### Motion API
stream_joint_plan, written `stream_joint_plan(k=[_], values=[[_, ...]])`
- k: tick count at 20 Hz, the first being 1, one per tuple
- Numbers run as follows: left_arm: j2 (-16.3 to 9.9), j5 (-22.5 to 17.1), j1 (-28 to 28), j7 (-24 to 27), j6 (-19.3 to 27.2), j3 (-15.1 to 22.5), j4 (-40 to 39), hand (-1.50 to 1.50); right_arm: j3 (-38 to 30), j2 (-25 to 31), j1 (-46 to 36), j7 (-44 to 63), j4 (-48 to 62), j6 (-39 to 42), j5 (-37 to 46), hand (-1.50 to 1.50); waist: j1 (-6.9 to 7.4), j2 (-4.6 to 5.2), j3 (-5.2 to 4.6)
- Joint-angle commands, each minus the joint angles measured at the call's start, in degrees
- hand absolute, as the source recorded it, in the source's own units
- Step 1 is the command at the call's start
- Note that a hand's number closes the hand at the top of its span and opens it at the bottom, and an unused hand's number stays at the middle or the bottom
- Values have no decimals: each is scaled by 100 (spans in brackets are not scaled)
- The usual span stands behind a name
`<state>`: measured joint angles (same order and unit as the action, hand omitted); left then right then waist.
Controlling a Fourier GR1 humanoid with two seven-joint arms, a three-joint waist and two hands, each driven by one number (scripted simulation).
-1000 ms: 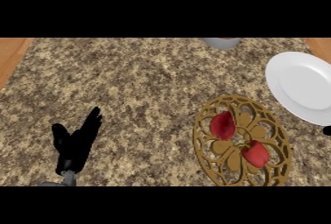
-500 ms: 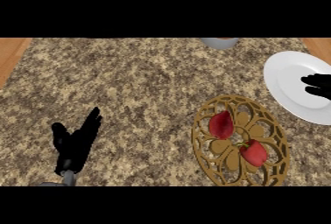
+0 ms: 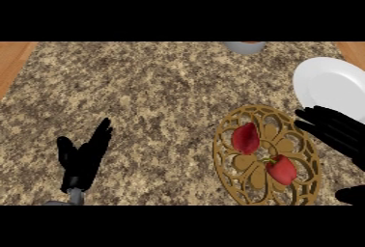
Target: Pick the bell pepper from the placemat and place it in the plate
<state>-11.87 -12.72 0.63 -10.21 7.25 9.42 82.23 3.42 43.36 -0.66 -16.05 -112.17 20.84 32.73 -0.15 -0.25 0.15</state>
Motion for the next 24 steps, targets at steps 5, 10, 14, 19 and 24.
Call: stream_joint_plan(k=[5, 10, 14, 19, 24], values=[[99, 192, 119, -208, -20, -24, 130, 0, 605, -664, 438, 523, -330, 186, 1005, -150, 2, 17, -15], [155, 259, 301, -158, -92, -96, 251, 0, 734, -947, 765, 47, 32, -99, 1504, -150, 5, 18, -14], [240, 319, 172, -29, -273, -218, -64, 0, 609, -1180, 475, 108, 86, 118, 1775, -150, 12, 21, -16], [336, 406, 297, -452, -94, -76, 553, 0, 529, -1220, 449, -281, 956, -744, 2446, -150, 32, 19, -12], [284, 349, -98, -270, -407, -406, -62, 0, 963, -1778, 362, 357, 576, -456, 3031, -150, 13, 24, -16]])
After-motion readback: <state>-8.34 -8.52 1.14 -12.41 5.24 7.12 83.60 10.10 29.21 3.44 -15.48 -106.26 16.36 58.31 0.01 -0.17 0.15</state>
